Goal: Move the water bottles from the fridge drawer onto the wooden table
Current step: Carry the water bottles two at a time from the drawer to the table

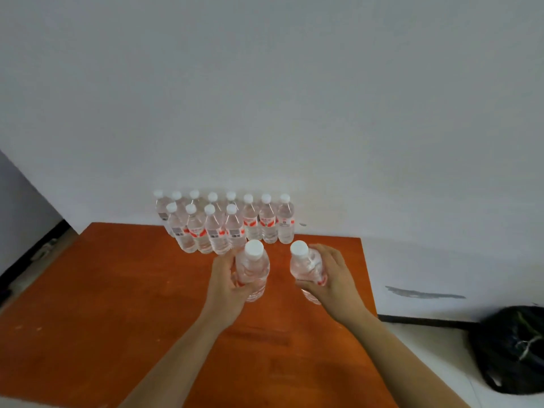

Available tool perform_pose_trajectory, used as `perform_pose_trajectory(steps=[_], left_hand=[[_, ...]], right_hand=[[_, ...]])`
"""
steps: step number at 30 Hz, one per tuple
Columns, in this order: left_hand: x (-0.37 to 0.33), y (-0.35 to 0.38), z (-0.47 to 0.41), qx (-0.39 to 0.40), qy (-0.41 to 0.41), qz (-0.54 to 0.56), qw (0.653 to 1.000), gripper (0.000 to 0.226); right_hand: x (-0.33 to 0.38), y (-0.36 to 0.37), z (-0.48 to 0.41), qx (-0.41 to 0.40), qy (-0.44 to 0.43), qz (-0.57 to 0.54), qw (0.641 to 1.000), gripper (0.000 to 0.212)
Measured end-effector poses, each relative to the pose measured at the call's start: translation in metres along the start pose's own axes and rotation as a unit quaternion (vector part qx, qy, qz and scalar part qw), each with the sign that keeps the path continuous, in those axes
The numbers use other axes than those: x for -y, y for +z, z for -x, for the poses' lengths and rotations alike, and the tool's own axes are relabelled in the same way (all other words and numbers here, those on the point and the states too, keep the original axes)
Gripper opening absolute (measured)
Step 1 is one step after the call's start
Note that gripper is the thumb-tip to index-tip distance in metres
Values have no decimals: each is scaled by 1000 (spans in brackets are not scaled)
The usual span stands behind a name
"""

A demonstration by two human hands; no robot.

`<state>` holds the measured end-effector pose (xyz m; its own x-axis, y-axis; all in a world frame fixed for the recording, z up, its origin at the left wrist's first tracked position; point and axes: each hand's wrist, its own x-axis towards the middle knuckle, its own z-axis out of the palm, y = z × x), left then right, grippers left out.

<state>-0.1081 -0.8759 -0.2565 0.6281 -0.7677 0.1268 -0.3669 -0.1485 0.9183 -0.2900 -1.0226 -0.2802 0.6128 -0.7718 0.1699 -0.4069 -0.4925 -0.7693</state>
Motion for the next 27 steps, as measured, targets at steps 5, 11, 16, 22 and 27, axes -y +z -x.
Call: perform_pose_trajectory(steps=[5,11,16,22,27], left_hand=[[58,4,-104,30,-17,-94,995,80],[120,23,-190,57,-47,-131,989,77],[142,43,-223,86,-46,-124,987,81],[152,56,-240,75,-32,-190,978,74],[166,53,-253,54,-26,-224,973,77]], right_hand=[[-22,43,-81,-12,80,51,995,81],[-48,81,-157,-8,149,71,986,83],[-68,112,-189,10,177,56,983,79],[-82,140,-218,31,194,-1,980,79],[-81,160,-242,39,213,-41,976,77]])
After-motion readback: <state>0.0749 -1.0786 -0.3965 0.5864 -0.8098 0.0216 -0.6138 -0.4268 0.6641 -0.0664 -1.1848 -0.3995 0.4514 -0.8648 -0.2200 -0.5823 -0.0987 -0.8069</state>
